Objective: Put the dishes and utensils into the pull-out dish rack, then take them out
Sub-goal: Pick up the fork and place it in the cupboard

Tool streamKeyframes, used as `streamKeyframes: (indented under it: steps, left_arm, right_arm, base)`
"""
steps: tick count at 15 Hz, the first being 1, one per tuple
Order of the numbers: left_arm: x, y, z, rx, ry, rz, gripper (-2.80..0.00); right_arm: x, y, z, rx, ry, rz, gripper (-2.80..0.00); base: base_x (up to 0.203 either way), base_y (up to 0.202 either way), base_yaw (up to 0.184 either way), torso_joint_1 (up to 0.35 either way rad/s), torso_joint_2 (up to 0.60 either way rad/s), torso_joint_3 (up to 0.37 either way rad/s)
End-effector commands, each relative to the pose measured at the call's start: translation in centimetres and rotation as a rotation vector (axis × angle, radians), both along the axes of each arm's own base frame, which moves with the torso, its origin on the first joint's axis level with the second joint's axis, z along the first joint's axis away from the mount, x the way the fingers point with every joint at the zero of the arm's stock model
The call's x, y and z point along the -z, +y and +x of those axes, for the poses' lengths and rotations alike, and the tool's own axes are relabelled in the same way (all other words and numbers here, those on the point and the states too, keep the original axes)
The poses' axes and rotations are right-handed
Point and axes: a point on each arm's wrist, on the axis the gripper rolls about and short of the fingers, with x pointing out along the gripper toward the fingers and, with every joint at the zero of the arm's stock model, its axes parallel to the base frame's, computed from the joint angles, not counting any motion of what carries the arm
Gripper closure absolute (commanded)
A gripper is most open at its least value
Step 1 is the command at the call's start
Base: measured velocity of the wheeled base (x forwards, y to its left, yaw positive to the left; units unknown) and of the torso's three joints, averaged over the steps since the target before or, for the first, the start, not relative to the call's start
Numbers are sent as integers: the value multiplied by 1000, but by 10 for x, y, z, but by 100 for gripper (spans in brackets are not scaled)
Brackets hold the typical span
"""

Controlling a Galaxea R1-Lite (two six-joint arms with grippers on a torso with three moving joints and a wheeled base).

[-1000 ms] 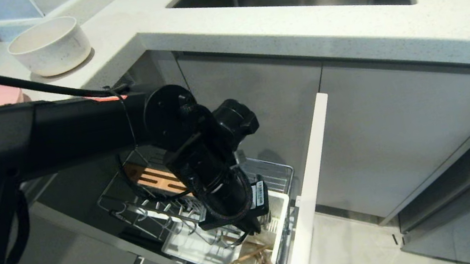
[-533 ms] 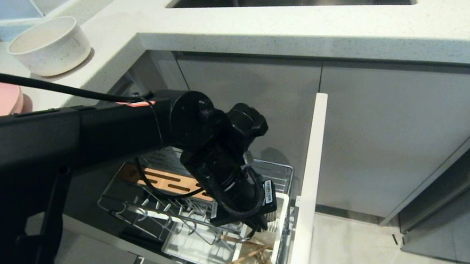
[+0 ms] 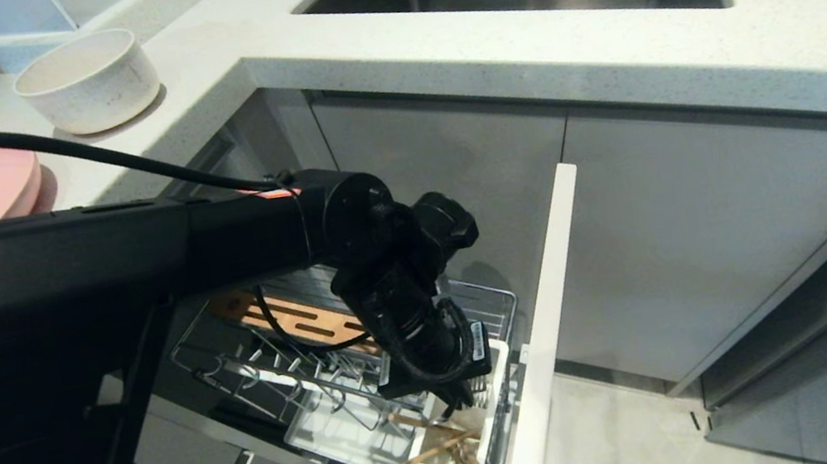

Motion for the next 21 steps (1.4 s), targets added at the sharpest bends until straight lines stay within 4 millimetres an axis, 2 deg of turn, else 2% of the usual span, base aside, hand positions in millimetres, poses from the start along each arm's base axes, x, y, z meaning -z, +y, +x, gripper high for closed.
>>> streamKeyframes:
  steps: [1, 11, 12, 18, 21]
  left_arm:
    - [3, 0, 1, -6, 8, 7, 0]
    - [5, 3, 6, -12, 6, 8, 0]
    - [4, 3, 6, -12, 5, 7, -280]
    - [0, 3, 5, -12, -4, 0, -280]
    - [-12, 7, 1, -14, -26, -19, -280]
  right_arm:
    - [0, 0, 0, 0, 0, -1, 0]
    - [0, 0, 0, 0, 1, -1, 0]
    - [0, 0, 0, 0, 0, -1, 0]
    - [0, 0, 0, -1, 0, -1, 0]
    - [0, 0, 0, 0, 0, -1, 0]
  base:
    - [0, 0, 0, 0, 0, 0]
    - [0, 0, 0, 0, 0, 0]
    - [0, 0, 0, 0, 0, 0]
    - [0, 0, 0, 0, 0, 0]
    - [0, 0, 0, 0, 0, 0]
